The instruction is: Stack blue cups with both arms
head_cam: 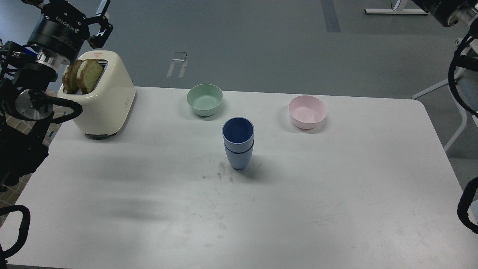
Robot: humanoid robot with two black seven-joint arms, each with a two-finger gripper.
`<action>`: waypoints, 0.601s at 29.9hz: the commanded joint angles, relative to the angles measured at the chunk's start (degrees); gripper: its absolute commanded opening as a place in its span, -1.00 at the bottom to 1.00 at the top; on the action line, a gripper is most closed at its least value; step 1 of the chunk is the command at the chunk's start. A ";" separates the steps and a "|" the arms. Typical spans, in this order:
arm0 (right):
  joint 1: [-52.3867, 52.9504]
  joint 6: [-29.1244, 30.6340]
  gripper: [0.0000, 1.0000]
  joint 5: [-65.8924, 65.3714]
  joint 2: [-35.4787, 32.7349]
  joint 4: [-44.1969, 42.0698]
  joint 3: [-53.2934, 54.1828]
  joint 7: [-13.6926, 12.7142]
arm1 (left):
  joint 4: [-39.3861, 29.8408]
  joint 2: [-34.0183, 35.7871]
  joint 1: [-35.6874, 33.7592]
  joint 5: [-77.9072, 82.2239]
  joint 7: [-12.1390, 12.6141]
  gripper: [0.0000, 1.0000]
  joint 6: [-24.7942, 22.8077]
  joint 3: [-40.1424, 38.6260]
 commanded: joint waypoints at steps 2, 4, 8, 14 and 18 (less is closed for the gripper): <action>-1.64 0.01 1.00 13.26 -0.74 -4.83 1.38 -0.02 | 2.08 -0.61 -0.09 0.00 0.06 0.95 -0.24 -0.01; -1.82 0.01 1.00 19.51 -0.56 -8.00 1.47 -0.02 | 2.17 -1.05 0.00 0.00 -0.03 0.95 -0.24 -0.01; -1.30 0.01 1.00 32.15 1.53 -14.15 1.47 0.07 | 2.00 -1.84 -0.26 -0.09 -0.21 0.95 -0.59 -0.89; -2.87 -0.92 1.00 42.47 2.86 -14.61 4.10 0.25 | 2.00 -1.85 -0.26 -0.09 0.05 0.95 -1.38 -0.80; -4.72 -0.74 1.00 42.65 2.86 -14.17 6.04 0.25 | 1.91 -2.02 -0.26 -0.09 0.06 0.95 -1.43 -0.98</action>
